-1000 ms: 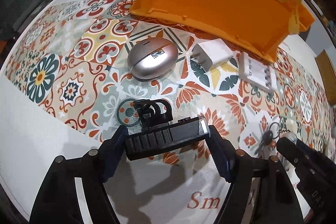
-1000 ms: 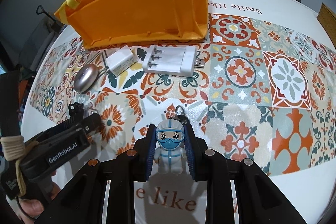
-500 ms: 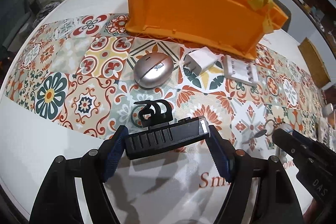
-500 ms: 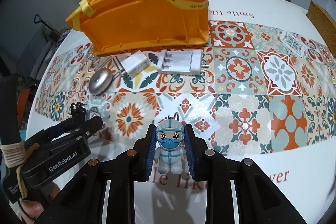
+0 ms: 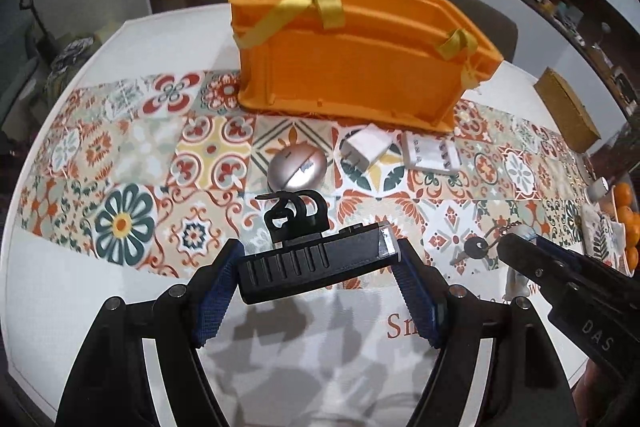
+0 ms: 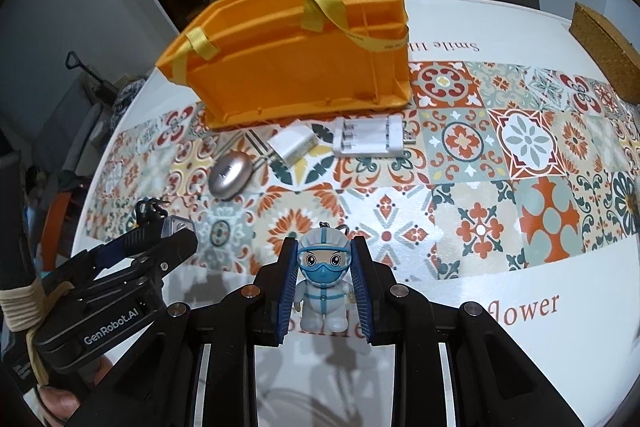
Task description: Organize rigid objects
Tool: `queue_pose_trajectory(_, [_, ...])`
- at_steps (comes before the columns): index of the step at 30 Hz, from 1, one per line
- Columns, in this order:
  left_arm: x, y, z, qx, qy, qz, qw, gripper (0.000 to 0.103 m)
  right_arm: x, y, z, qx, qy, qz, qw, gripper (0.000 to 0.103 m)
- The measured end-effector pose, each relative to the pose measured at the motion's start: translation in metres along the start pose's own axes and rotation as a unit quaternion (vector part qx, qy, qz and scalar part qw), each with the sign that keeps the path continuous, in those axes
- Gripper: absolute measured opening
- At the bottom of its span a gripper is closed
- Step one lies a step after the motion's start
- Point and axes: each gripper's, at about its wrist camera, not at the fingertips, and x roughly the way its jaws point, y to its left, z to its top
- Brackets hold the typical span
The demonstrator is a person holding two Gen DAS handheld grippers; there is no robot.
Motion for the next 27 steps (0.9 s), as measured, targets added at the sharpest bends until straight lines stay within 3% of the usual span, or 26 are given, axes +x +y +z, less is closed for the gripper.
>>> queue_pose_trajectory(18, [-0.041, 0.006, 0.033, 0.041, -0.052, -0.001, 0.9978, 0.075, -0.035, 0.034, 0.024, -0.016, -0.053, -0.020, 0.998, 0.027])
queue_pose_trajectory(27, [-0.048, 0.007, 0.058, 0.039, -0.075, 0.001, 0.9965, 0.075, -0.043, 0.046, 0.044, -0.027, -0.082, -0.042, 0.995, 0.027])
